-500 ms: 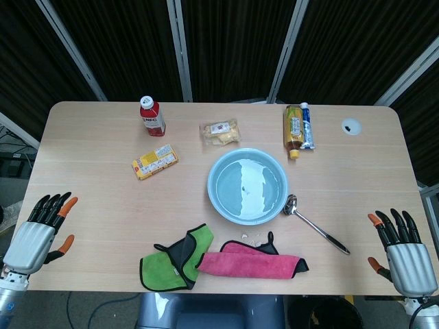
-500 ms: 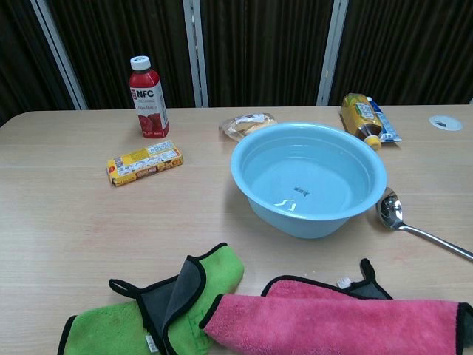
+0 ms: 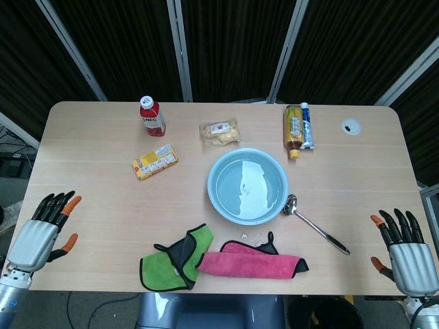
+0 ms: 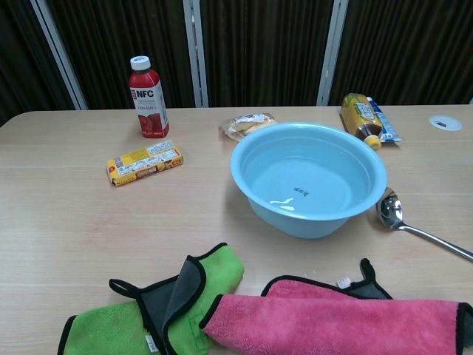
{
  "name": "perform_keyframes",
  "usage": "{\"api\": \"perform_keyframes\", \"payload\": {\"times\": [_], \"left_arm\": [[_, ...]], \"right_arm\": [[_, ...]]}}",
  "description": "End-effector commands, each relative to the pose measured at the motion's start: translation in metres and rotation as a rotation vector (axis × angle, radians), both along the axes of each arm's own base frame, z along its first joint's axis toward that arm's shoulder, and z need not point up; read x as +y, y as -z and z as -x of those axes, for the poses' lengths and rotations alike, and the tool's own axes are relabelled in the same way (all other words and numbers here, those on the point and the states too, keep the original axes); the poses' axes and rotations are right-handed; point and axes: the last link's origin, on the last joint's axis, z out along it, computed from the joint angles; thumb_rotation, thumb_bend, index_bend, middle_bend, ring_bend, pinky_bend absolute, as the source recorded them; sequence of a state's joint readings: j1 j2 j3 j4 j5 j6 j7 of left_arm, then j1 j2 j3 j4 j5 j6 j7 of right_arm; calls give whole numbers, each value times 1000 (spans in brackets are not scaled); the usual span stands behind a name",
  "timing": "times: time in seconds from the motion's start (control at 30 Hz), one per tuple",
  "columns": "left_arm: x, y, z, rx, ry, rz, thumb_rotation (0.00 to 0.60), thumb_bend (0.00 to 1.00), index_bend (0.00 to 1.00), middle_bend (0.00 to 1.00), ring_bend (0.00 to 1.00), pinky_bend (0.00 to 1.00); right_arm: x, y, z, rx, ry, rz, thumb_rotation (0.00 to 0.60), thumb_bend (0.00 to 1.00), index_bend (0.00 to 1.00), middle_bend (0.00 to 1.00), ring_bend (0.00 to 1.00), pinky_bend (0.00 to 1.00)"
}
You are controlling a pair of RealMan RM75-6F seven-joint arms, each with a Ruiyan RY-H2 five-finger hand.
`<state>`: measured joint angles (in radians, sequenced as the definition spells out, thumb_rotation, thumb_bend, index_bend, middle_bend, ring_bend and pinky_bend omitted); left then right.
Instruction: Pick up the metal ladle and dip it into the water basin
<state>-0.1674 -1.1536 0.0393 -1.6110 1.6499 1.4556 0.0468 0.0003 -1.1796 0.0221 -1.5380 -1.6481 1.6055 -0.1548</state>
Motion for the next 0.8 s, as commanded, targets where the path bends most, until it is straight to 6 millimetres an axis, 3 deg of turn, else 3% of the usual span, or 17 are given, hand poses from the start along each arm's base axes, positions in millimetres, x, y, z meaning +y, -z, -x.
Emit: {"api": "perform_keyframes", "payload": {"times": [0.03,0.47,0.8], "left_arm": [[3,-2,1,-11,-14,9,600,389,0,0,0,0],[9,-8,4,-62,-12,45,600,391,0,0,0,0],[13,-8,6,-79,-17,78,600,390,0,0,0,0]], "right_arm": [[-11,11,1,6,39,-26,600,33,171,114,0,0],[-48,80,-2,55,209,-172,600,32,208,137,0,0],[-64,108,0,48,283,-178,600,31,265,189,0,0]]}}
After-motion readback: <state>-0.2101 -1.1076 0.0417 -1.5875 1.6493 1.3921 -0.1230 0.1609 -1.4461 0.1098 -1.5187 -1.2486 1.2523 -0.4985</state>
